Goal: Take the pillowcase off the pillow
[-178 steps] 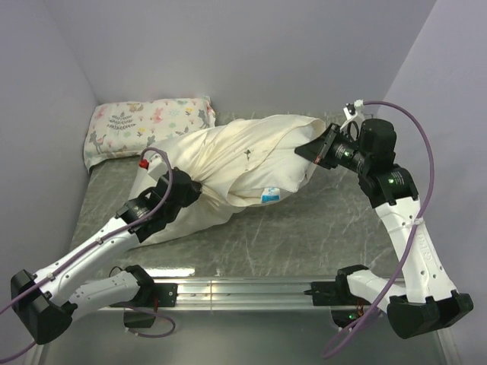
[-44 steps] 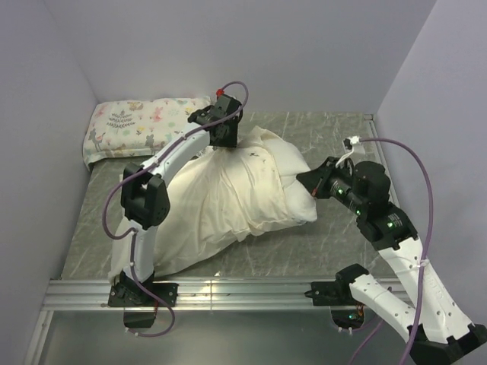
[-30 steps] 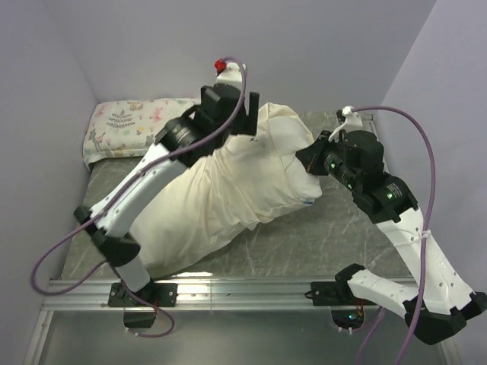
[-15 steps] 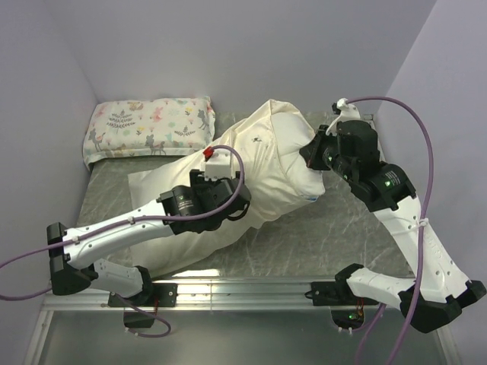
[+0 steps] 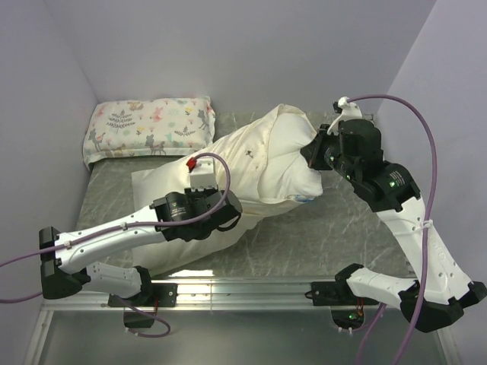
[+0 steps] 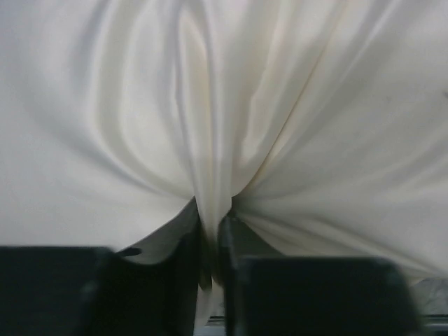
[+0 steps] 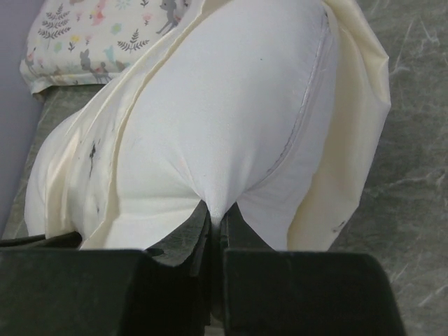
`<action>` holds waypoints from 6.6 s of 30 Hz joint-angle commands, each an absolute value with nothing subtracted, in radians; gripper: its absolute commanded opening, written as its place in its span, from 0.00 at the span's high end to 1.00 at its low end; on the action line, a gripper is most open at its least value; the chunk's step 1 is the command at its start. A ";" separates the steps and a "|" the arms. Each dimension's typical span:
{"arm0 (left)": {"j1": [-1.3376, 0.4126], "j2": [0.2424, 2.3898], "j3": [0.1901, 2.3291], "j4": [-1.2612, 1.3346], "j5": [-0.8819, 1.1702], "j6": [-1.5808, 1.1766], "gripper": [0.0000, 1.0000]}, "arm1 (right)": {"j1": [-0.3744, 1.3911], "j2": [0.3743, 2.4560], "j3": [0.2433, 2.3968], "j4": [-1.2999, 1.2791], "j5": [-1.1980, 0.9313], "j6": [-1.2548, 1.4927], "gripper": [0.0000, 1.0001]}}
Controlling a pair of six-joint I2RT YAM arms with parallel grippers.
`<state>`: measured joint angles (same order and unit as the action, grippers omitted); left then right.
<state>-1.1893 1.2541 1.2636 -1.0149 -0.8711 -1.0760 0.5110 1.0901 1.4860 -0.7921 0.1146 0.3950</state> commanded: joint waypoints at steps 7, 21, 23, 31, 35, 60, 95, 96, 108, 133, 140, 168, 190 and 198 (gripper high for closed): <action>-0.926 1.074 1.318 -1.329 -1.015 -1.151 1.00 | 0.424 1.048 1.687 -0.686 0.245 0.356 1.00; -0.781 1.275 2.118 -1.350 -1.111 -0.622 1.00 | 0.437 0.895 1.375 -0.672 0.023 0.390 1.00; -0.787 1.328 2.202 -1.351 -1.089 -0.569 1.00 | 0.488 0.850 1.280 -0.628 -0.001 0.405 1.00; -0.810 1.471 2.212 -1.268 -0.965 -0.407 1.00 | 0.839 0.768 0.852 -0.447 -0.080 0.552 1.00; -0.836 1.636 2.307 -1.249 -0.940 -0.359 0.98 | 1.012 0.836 0.776 -0.335 -0.138 0.583 1.00; -0.818 2.114 2.161 -0.824 -0.359 -0.295 0.59 | 1.014 0.641 0.689 -0.364 0.264 0.733 0.99; -0.782 1.781 2.149 -0.560 -0.269 -0.278 0.14 | 0.692 0.480 0.796 -0.580 0.350 0.716 0.11; -0.784 1.760 2.126 -0.560 -0.259 -0.287 0.14 | 0.692 0.488 0.795 -0.595 0.325 0.712 0.13; -1.089 1.381 1.357 -0.509 -0.403 -0.409 0.14 | 0.695 0.410 0.465 -0.402 0.109 0.779 0.16; -1.468 1.491 1.253 -0.353 -0.681 -0.549 0.10 | 0.693 0.557 0.699 -0.275 -0.046 0.775 1.00; -1.491 1.502 1.240 -0.333 -0.765 -0.592 0.11 | 0.693 0.679 0.761 -0.218 -0.041 0.772 1.00; -1.408 1.358 1.106 -0.362 -0.962 -0.855 0.99 | 0.695 0.651 0.769 -0.343 0.078 0.672 0.39; -1.238 1.471 1.241 -0.236 -0.680 -0.732 1.00 | 0.742 0.624 0.454 -0.236 0.194 0.666 0.14; -1.113 1.384 1.218 -0.290 -0.715 -0.667 0.99 | 0.694 0.640 0.592 -0.411 0.376 0.650 1.00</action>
<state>-1.1957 1.4616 1.1954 -0.2836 -0.6788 -0.7177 0.7338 0.6582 0.5060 -0.3843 0.2310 0.6651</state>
